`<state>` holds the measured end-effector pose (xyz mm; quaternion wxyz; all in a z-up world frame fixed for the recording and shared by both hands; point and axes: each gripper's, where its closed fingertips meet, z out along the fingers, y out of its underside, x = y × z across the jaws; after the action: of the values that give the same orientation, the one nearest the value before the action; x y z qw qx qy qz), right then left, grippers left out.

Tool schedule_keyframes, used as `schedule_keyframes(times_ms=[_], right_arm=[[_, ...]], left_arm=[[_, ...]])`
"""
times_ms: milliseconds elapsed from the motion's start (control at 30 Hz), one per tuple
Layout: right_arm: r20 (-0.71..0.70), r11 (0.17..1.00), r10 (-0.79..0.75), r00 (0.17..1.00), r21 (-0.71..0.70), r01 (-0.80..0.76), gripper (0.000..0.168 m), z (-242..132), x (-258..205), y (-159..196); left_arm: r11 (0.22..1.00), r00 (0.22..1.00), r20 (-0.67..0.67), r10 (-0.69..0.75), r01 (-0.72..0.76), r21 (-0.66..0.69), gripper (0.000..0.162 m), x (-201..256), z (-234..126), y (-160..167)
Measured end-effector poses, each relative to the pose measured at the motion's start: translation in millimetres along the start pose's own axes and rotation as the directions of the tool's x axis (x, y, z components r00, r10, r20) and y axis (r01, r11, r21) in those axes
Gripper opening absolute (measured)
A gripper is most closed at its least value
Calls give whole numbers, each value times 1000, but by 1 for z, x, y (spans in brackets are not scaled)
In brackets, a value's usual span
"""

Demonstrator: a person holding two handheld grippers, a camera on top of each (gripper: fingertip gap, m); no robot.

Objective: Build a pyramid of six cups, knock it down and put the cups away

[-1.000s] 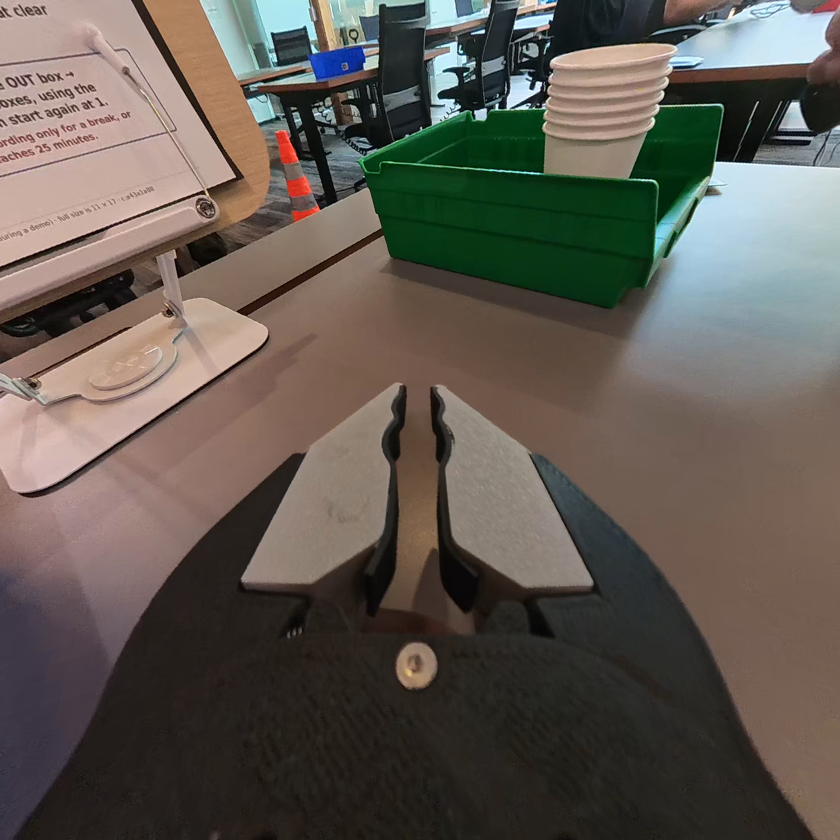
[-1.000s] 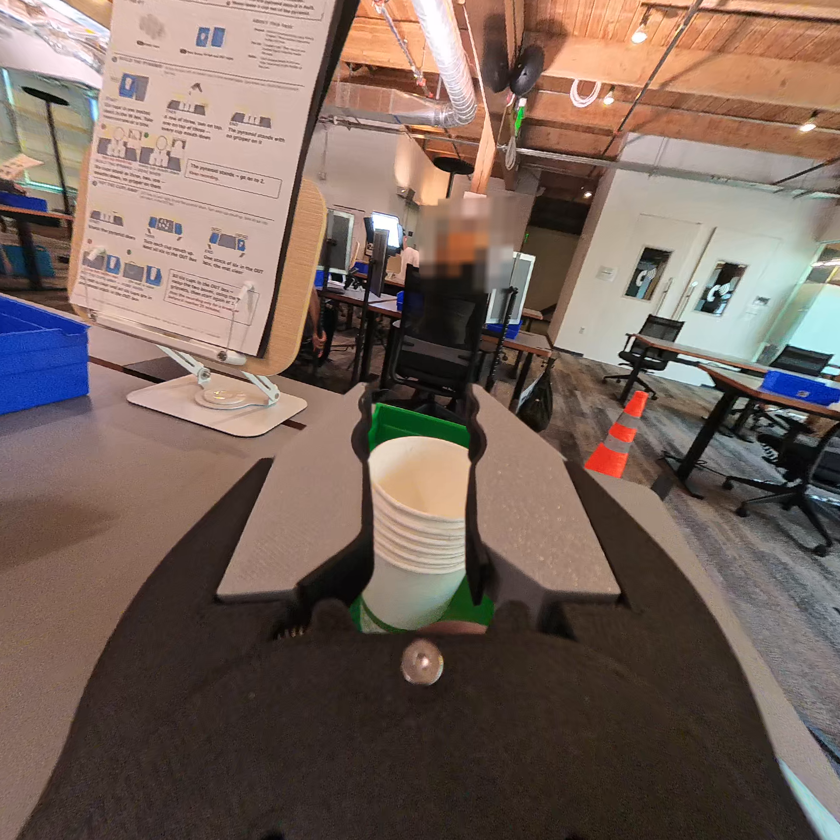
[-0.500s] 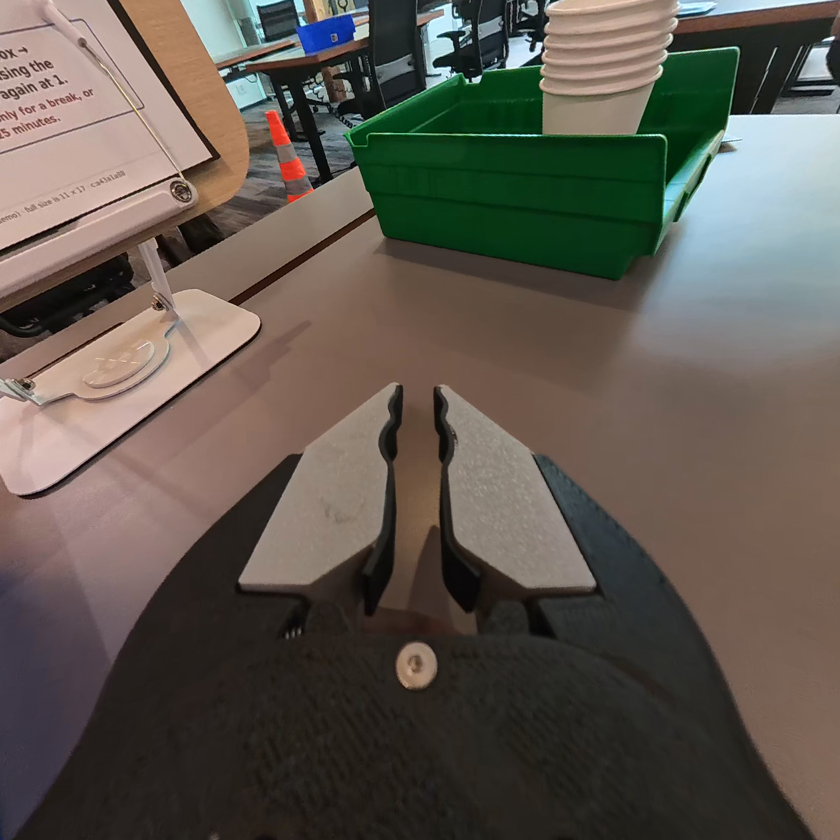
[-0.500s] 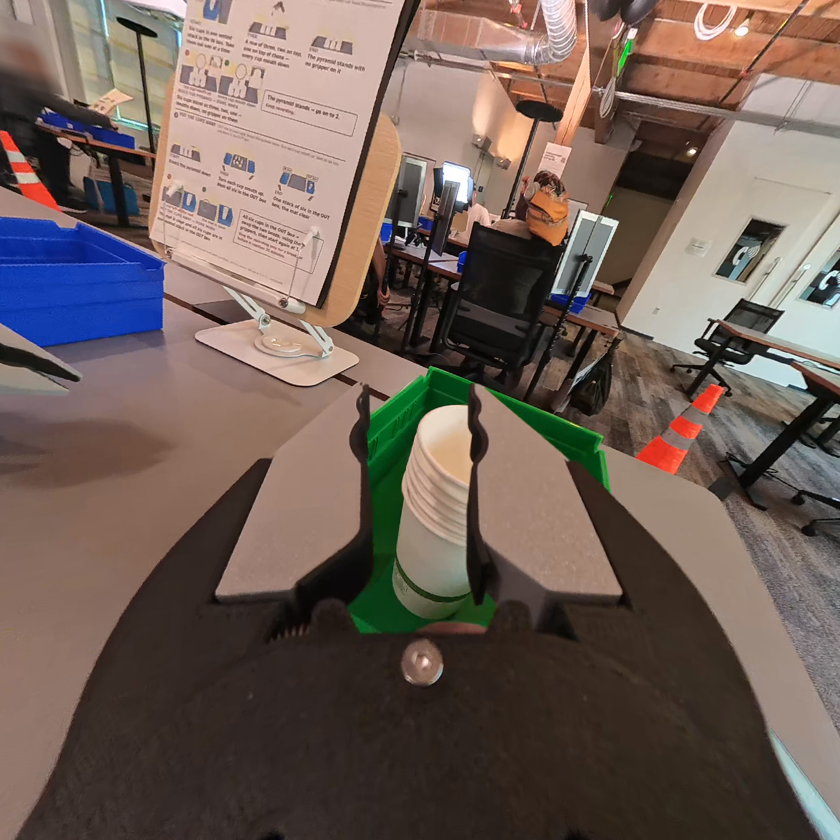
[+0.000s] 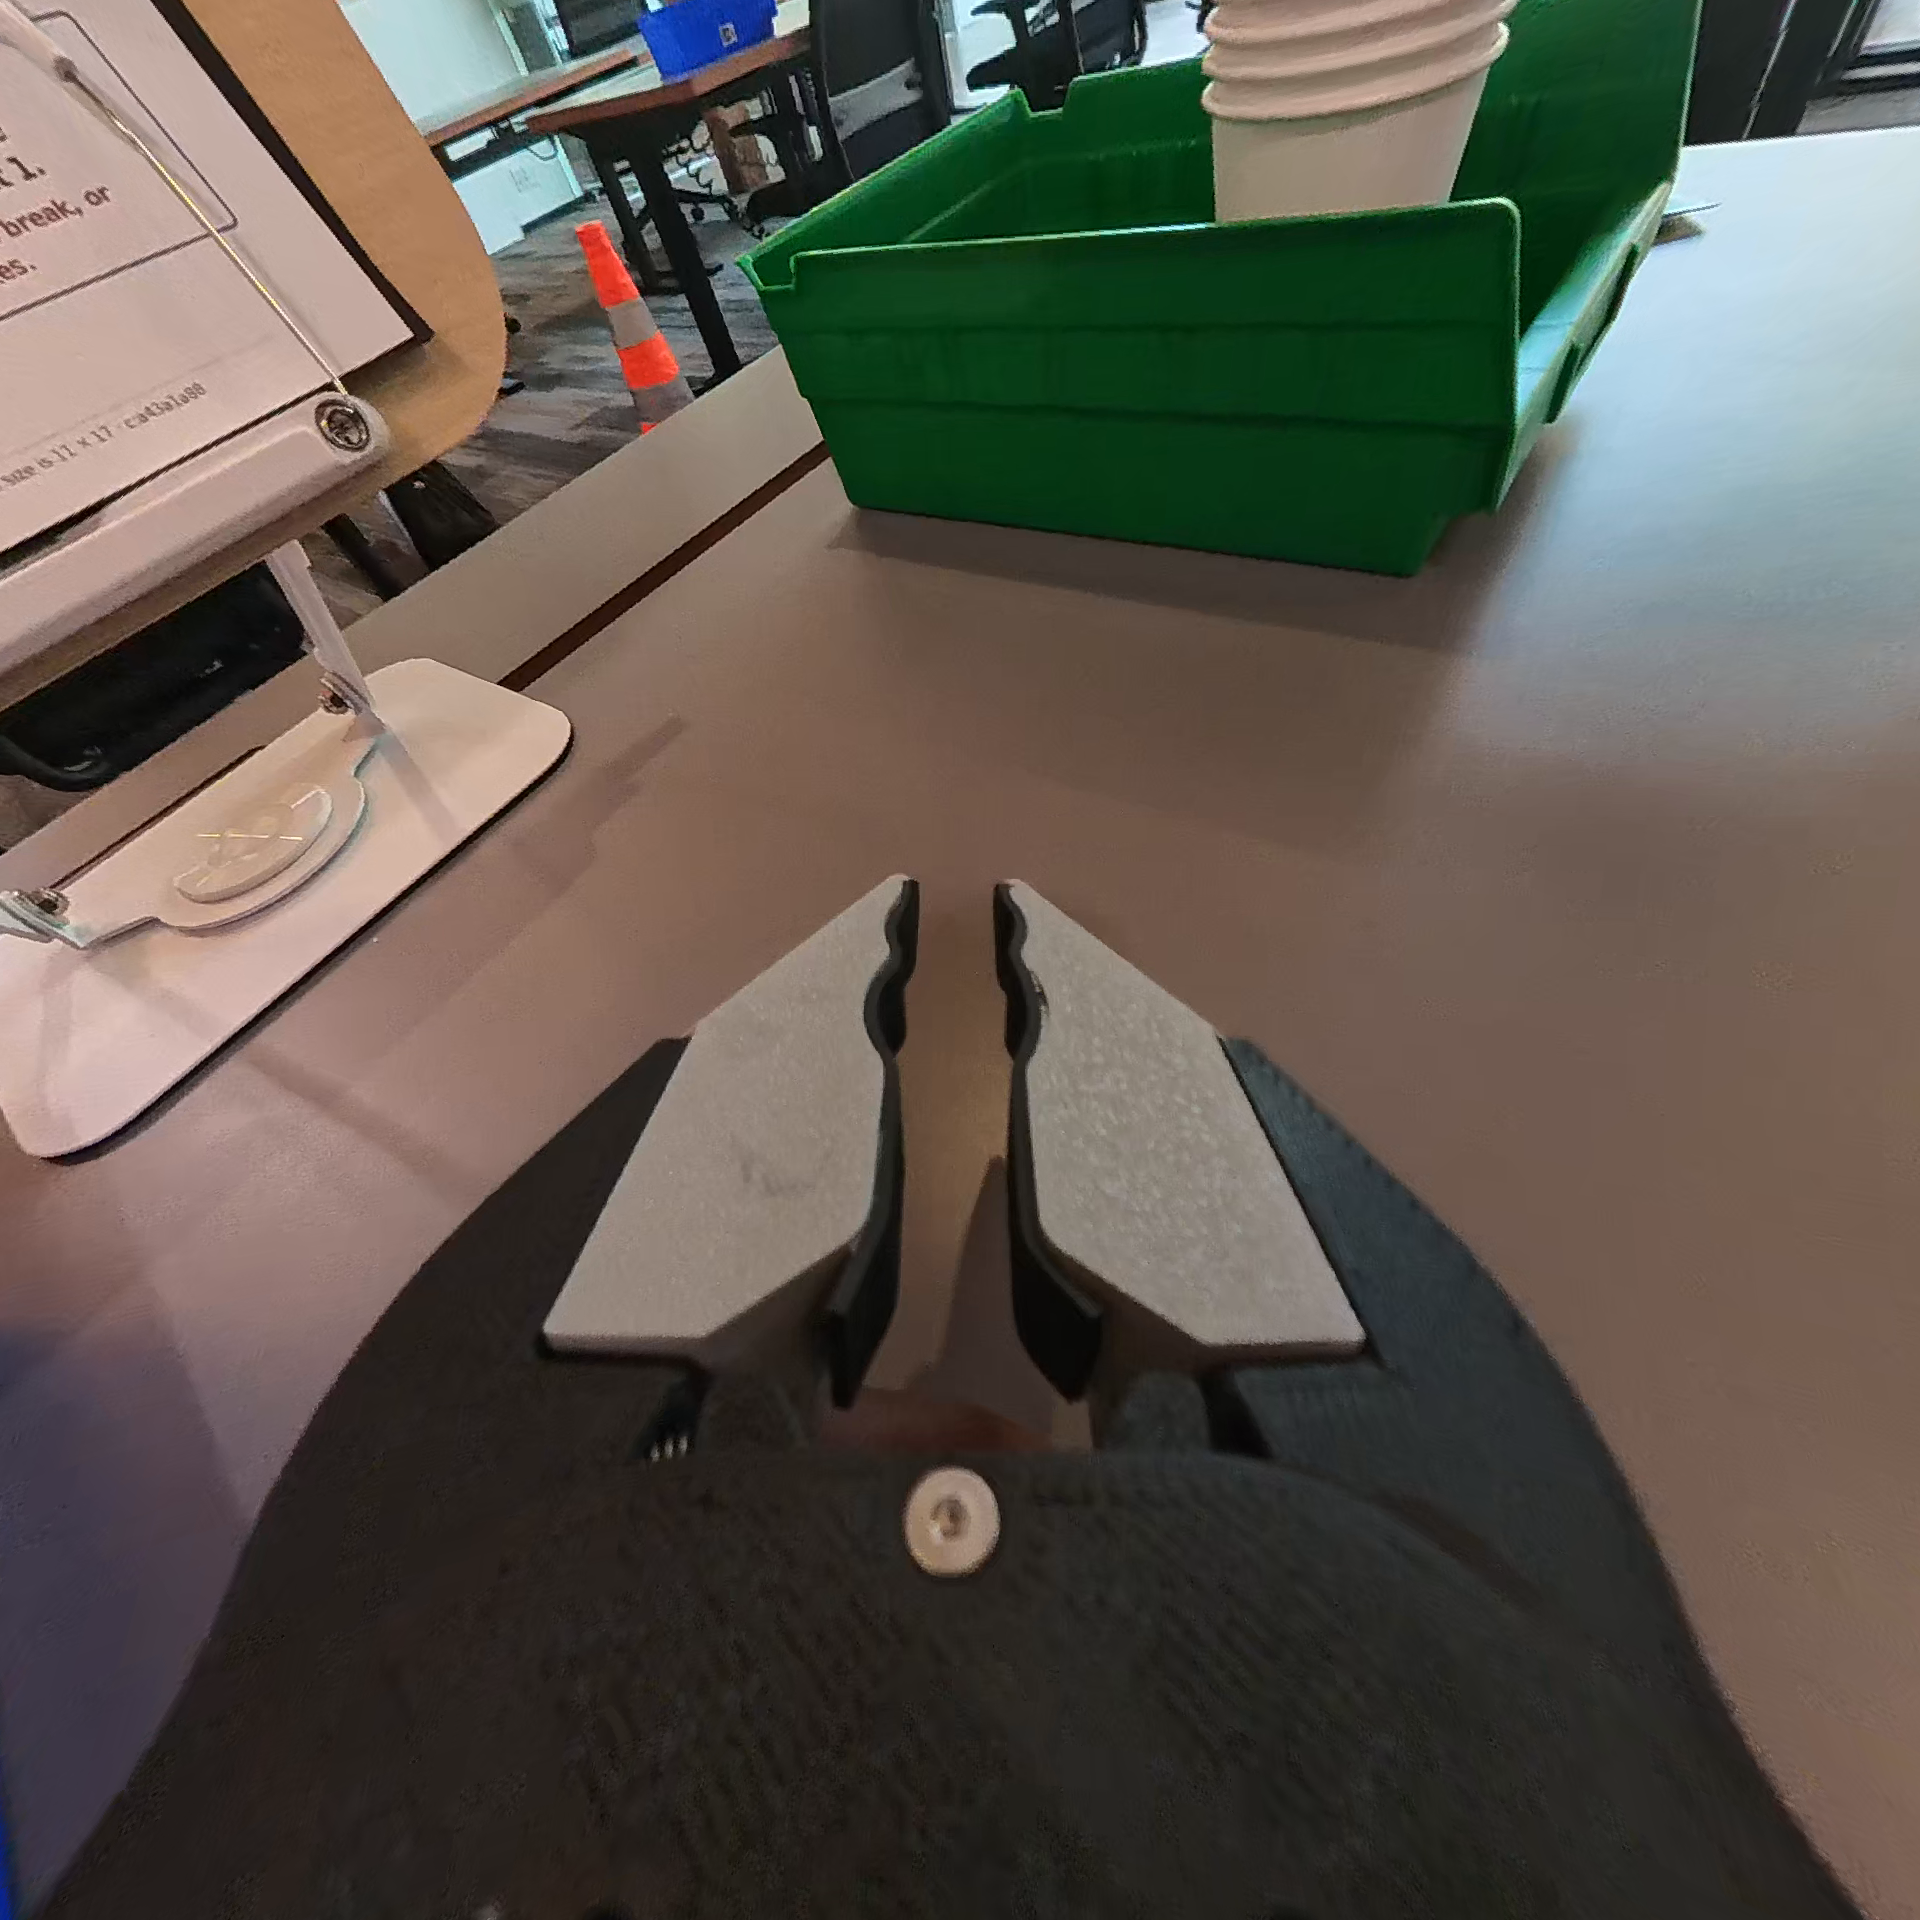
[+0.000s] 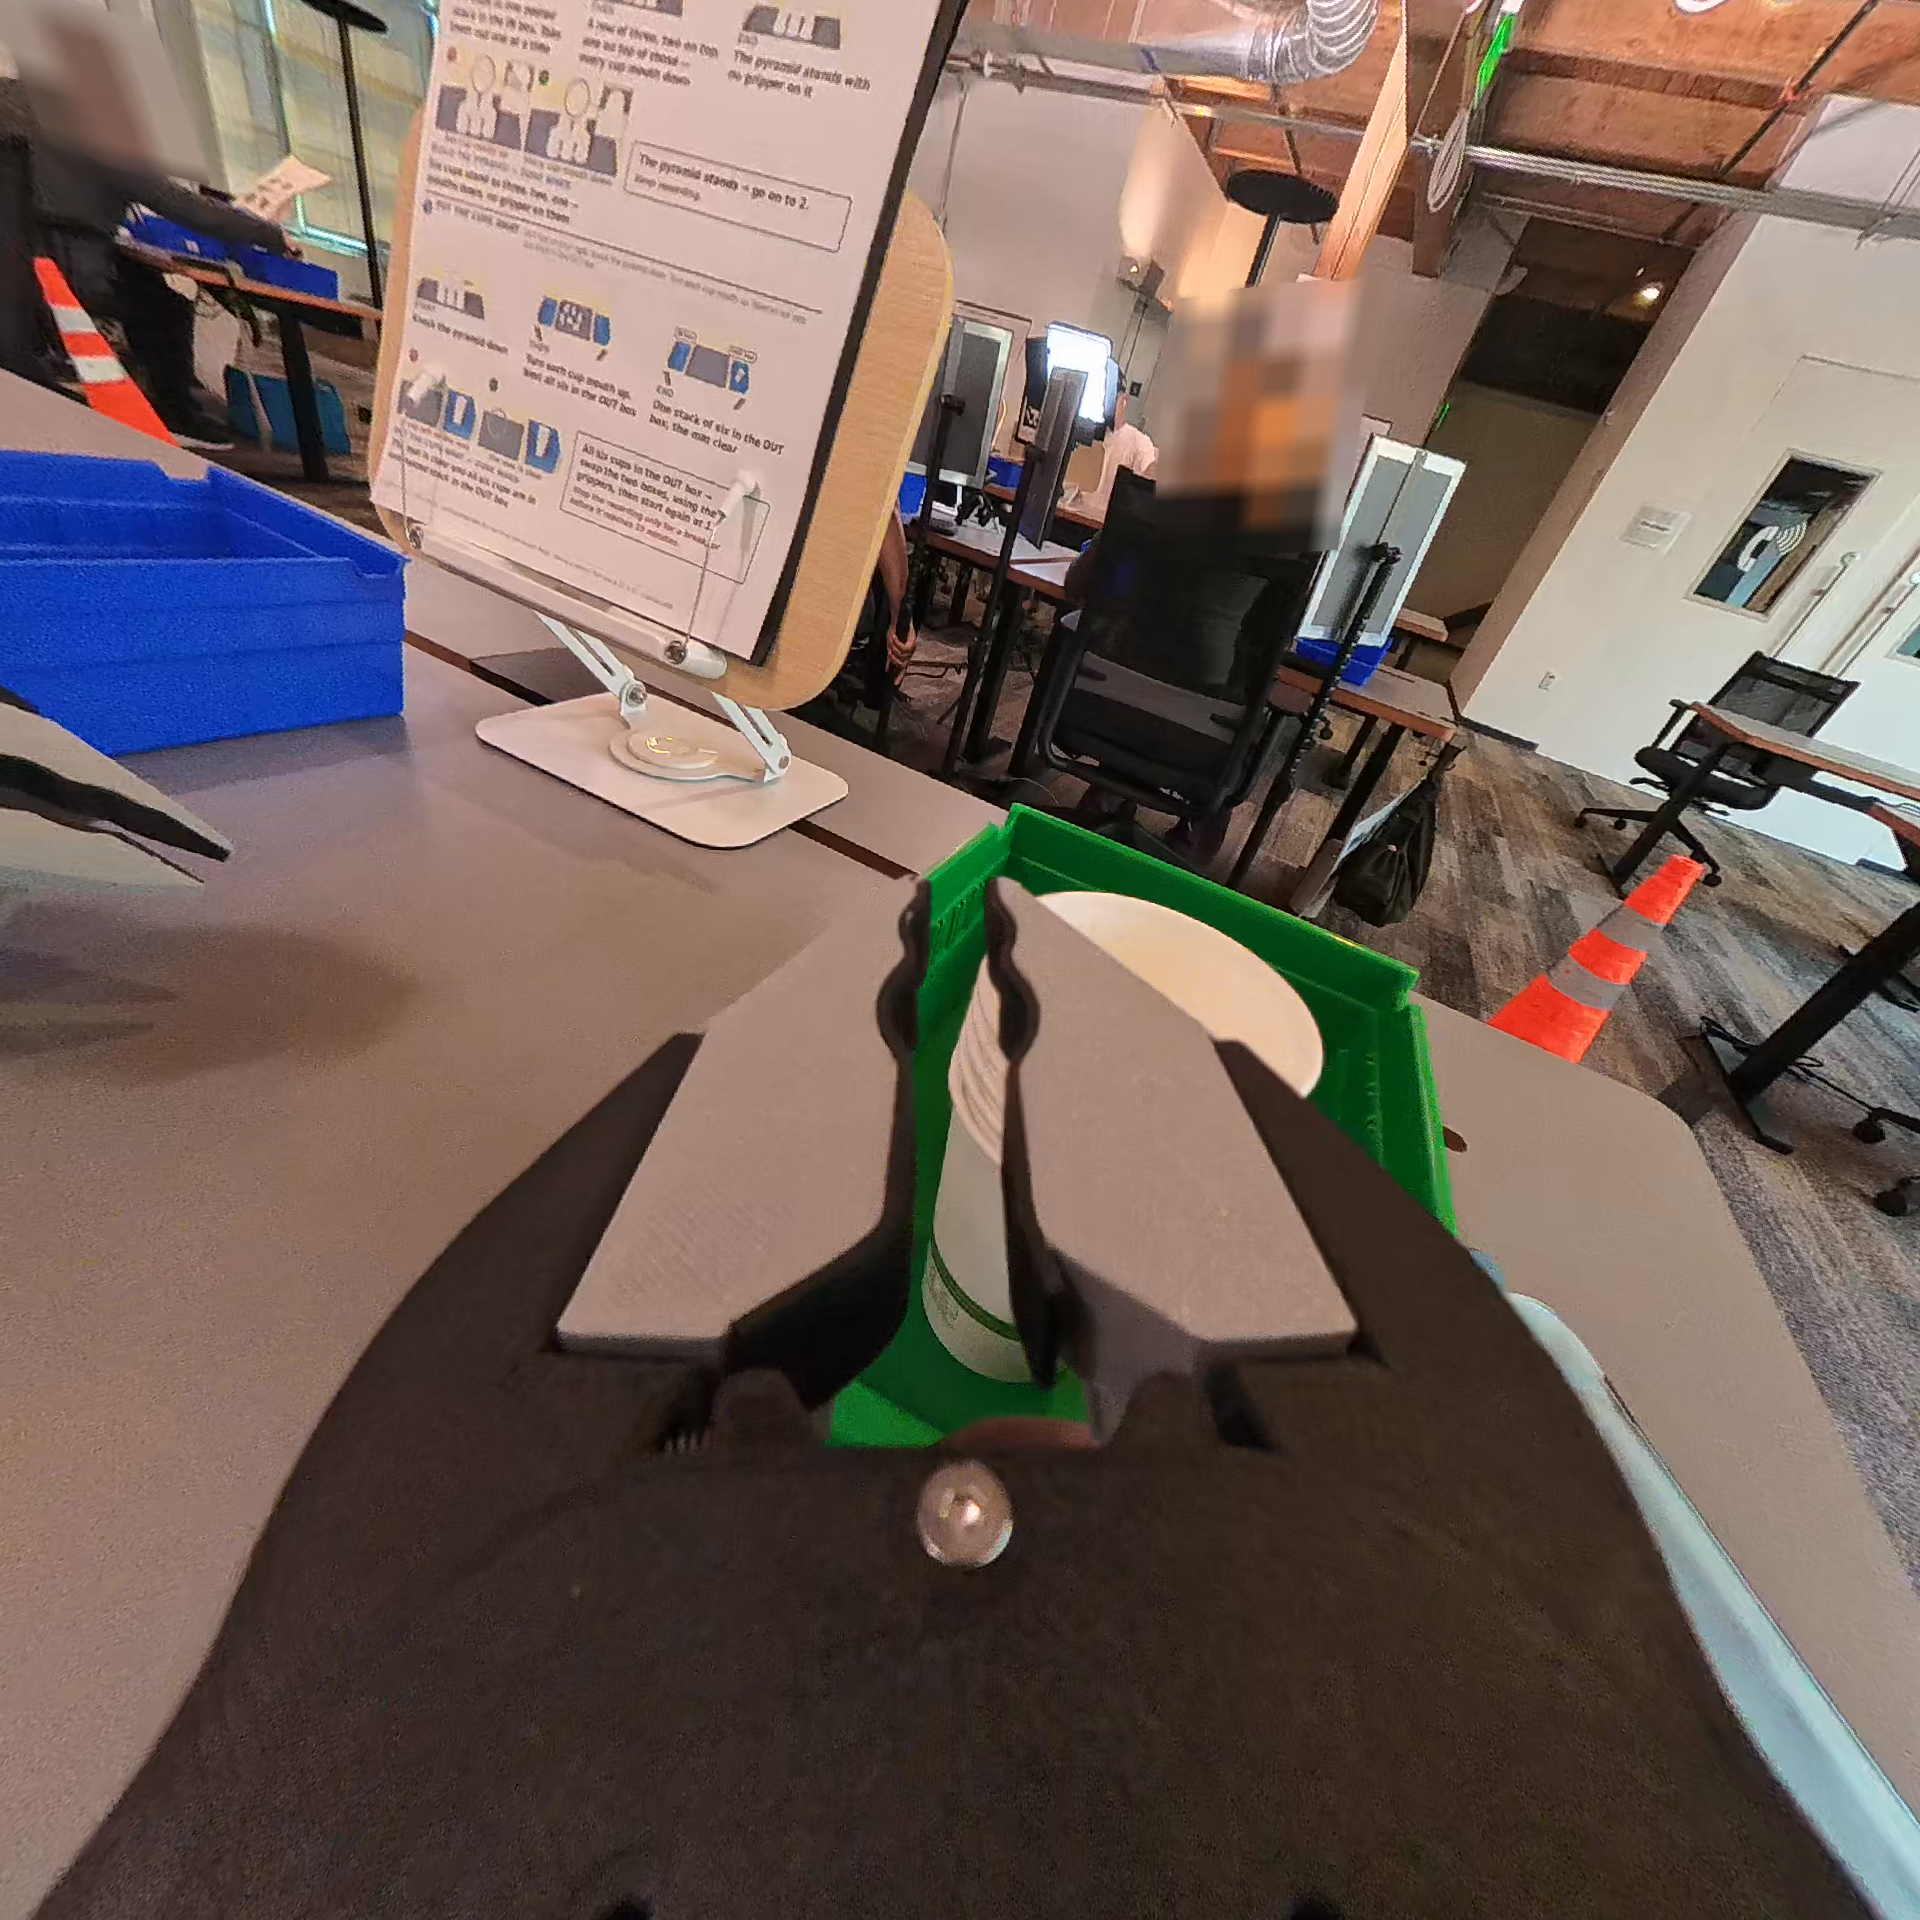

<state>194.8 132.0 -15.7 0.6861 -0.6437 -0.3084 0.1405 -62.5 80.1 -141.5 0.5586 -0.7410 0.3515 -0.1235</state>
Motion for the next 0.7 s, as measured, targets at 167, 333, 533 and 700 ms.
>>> schedule_keyframes(times_ms=[167,333,533,700], right_arm=[[-19,1000,-13,1000,-10,13,0,-1,-1,-1],[-1,999,13,1000,-40,-13,10,1,-7,9],[83,989,103,991,-111,-93,56,-10,-40,34],[105,982,76,992,-180,-56,65,-32,-80,45]], left_arm=[[1000,1000,-1,2,-2,5,13,1,-1,-1],[993,997,30,76,-73,-92,36,4,4,17],[951,949,144,279,-253,-175,49,20,-2,26],[961,963,228,143,-80,-266,51,22,-28,44]])
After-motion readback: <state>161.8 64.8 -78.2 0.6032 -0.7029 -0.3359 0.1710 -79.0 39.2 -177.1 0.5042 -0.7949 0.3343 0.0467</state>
